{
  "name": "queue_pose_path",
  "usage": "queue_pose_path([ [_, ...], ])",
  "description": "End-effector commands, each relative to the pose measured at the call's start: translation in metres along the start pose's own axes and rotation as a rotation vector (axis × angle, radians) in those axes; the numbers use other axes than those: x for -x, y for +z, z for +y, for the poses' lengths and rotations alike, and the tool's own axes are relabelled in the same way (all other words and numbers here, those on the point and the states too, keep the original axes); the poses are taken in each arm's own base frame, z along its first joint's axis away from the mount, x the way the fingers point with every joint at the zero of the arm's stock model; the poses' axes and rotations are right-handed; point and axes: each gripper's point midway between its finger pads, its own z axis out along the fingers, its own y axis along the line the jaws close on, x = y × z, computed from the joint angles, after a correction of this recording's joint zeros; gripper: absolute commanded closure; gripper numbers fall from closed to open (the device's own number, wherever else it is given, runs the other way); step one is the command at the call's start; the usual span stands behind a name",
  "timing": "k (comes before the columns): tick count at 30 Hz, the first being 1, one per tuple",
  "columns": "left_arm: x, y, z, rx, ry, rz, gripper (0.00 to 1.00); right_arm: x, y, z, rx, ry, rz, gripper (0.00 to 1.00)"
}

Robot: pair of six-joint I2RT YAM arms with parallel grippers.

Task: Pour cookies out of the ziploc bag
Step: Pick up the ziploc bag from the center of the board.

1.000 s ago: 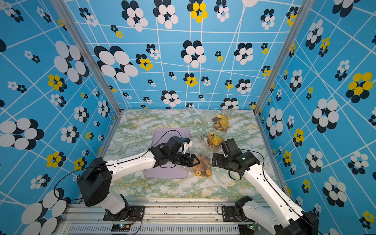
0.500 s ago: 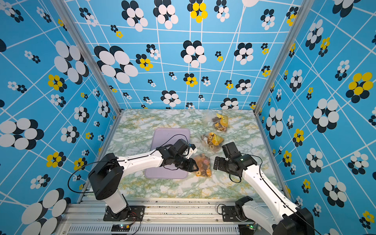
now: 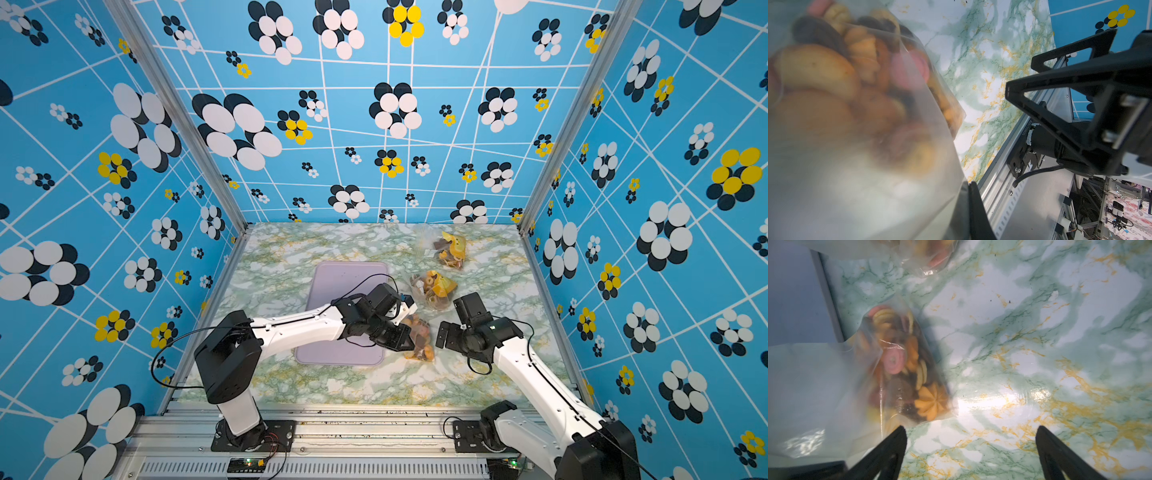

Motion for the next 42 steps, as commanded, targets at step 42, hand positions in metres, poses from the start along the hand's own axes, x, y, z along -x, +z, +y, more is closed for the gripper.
queue_pose_path([
  [42,0.016,-0.076,0.176,0.009,-0.516,-0.219,1.0,-0.044,0.065,0.158,0.587,0.012,0.22,0.03],
])
